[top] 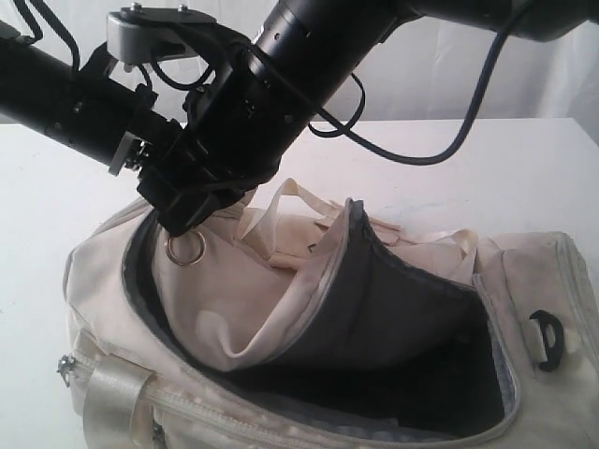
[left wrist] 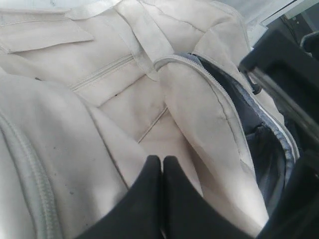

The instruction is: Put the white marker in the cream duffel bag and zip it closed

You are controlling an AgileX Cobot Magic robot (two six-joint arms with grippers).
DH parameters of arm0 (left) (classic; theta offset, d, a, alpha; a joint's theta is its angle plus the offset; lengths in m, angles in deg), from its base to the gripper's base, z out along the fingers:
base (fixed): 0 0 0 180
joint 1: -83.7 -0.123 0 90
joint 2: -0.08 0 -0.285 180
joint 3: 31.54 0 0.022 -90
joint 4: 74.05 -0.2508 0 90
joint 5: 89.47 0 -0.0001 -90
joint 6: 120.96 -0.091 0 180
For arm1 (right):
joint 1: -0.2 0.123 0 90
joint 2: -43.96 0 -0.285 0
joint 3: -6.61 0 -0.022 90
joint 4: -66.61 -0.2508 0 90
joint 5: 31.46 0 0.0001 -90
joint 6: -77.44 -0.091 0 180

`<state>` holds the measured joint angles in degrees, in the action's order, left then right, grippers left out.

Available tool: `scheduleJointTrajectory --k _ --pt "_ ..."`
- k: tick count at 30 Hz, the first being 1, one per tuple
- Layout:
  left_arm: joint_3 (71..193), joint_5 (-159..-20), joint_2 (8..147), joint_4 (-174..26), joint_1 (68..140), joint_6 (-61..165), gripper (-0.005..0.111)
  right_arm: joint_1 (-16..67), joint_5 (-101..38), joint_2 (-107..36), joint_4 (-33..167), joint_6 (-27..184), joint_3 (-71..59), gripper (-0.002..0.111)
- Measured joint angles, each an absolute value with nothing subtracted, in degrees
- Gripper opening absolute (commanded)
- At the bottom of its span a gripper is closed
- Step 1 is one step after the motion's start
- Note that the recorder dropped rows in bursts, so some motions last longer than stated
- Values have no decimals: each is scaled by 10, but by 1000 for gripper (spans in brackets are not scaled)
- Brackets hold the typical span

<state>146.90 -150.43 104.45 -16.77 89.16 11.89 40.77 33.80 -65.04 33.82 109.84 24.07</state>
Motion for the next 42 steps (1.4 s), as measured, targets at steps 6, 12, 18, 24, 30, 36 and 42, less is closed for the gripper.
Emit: scheduleJointTrajectory --k 6,12,18,24,30,36,42 --pt "1469 -1491 1044 -168 892 118 0 408 336 -650 341 1098 241 0" --pt "1469 -1477 1043 -168 892 118 1 408 336 -650 345 1098 241 0" --pt "1482 -1501 1041 -169 892 115 39 408 340 -650 344 1098 241 0" --pt "1494 -1530 1017 -184 892 104 69 408 351 -650 341 1098 241 0" --pt "1495 -1513 1005 -256 908 126 69 408 361 -650 340 1098 241 0" --pt "1495 -1473 1004 -333 951 160 69 408 371 -650 341 1098 241 0" --pt "1487 -1461 1003 -341 956 178 65 408 372 -650 346 1099 241 0"
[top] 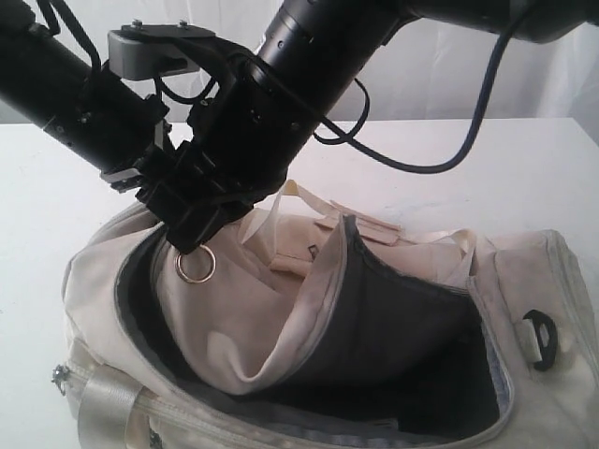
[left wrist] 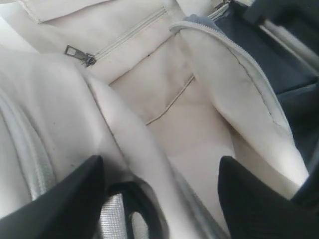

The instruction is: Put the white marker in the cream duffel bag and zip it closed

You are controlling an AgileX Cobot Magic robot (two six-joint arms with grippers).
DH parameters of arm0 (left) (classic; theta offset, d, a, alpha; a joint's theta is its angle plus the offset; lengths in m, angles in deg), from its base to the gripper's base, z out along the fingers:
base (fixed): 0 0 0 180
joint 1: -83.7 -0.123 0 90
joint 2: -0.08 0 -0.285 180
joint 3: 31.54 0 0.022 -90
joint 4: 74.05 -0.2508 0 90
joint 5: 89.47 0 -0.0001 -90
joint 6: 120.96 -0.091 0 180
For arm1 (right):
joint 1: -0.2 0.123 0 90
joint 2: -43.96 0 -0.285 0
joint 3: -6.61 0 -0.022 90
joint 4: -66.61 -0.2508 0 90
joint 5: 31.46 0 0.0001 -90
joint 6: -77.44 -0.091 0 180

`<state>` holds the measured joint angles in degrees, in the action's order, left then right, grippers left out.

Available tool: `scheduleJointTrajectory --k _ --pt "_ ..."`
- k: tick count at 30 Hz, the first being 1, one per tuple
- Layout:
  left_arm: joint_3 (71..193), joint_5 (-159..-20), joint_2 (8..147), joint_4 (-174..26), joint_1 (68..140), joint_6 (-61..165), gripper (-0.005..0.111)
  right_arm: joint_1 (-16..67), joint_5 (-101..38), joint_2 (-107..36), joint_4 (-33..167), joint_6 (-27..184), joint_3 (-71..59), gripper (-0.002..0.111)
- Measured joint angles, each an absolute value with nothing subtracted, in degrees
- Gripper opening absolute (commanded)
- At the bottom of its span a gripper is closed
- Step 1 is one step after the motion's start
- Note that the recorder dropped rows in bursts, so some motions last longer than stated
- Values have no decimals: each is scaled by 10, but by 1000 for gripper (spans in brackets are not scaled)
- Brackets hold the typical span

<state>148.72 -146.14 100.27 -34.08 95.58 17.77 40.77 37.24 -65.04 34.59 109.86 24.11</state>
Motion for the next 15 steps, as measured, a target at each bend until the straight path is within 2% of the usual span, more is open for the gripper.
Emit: scheduleJointTrajectory --k 3,6,8,9,15 --pt "1487 -1460 1003 -342 956 183 47 408 371 -650 348 1100 241 0" --pt "1486 -1460 1003 -348 956 183 18 408 365 -650 349 1100 241 0" --pt "1485 -1460 1004 -348 956 183 3 408 359 -650 356 1101 241 0" --pt "1484 -1460 1006 -345 956 183 0 408 357 -650 359 1102 241 0" --pt "1484 -1450 1021 -313 956 173 0 408 356 -650 373 1102 241 0"
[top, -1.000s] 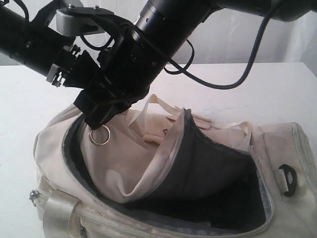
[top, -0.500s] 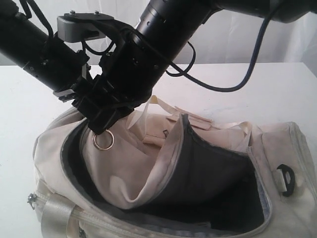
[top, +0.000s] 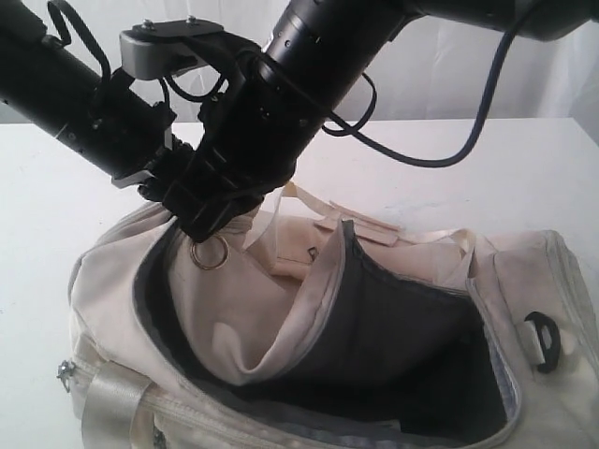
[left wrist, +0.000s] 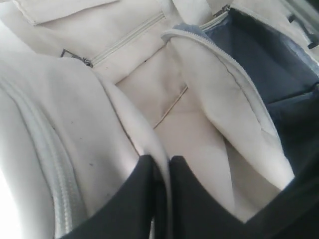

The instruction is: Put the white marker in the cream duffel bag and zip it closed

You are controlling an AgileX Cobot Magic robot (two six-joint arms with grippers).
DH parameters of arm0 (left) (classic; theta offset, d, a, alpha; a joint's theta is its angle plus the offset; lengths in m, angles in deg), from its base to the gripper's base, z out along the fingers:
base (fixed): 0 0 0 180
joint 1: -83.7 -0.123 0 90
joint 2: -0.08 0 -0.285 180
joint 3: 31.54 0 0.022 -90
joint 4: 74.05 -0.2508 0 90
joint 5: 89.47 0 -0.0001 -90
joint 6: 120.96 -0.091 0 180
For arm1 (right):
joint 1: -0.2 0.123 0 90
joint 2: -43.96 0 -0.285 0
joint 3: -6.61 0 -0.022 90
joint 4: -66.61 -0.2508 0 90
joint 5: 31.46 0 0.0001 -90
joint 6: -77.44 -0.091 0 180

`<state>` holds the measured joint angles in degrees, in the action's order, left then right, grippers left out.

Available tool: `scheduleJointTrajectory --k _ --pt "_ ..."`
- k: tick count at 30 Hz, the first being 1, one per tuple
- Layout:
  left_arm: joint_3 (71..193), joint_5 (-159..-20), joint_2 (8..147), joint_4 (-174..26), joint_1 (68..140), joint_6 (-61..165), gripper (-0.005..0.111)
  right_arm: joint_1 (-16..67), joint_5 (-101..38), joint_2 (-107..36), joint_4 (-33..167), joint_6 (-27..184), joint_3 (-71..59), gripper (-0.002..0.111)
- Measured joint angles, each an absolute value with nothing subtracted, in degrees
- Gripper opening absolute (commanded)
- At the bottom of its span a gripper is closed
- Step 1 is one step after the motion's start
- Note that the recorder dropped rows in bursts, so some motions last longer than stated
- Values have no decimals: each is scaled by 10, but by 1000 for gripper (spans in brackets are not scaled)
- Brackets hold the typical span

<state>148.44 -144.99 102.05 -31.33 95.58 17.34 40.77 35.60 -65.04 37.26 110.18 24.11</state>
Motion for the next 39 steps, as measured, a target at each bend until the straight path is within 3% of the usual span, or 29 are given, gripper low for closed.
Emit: scheduleJointTrajectory --k 39 --pt "1478 -1409 1040 -306 959 152 0 470 365 -657 442 1054 240 0"
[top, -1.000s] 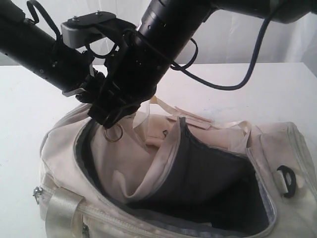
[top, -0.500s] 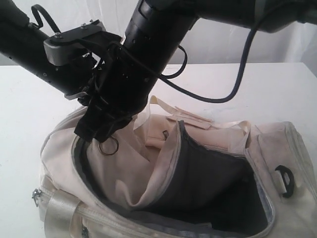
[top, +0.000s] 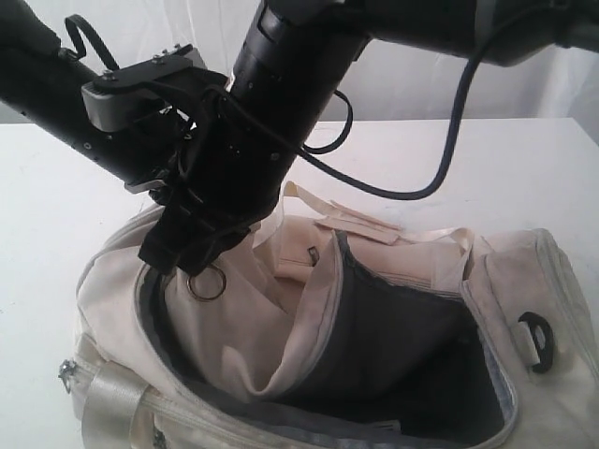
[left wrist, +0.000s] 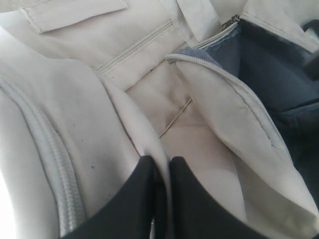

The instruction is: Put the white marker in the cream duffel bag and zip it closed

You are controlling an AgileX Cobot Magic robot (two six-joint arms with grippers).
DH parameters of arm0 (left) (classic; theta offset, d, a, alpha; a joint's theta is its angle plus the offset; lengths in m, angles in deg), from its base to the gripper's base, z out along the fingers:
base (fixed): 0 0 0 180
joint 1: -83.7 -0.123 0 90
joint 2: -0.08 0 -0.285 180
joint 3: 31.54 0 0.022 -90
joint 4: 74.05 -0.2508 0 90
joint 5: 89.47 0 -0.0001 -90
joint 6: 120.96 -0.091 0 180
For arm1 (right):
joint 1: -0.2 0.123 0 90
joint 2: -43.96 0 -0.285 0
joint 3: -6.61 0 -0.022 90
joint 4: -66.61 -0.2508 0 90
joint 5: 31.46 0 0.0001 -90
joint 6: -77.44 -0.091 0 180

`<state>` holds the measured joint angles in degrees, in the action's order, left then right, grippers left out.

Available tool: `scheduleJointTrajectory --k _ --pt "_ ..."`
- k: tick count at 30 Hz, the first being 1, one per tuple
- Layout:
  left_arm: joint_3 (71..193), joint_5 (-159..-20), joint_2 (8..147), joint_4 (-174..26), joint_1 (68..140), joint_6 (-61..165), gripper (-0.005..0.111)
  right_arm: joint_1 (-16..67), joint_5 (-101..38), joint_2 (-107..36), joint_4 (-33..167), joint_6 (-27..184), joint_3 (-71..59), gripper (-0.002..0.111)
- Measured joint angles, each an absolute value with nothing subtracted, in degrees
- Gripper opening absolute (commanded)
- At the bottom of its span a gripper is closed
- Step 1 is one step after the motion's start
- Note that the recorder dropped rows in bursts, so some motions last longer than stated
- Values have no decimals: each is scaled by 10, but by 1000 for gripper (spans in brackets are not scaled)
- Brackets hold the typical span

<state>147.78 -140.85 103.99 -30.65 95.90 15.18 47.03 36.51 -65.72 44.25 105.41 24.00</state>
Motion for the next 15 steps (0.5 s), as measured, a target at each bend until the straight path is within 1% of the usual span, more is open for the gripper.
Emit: scheduleJointTrajectory --k 9,15 --pt "1478 -1406 1041 -307 960 142 0 473 365 -657 439 1063 239 0" --pt "1481 -1426 1048 -325 961 120 0 499 366 -657 480 1063 238 0"
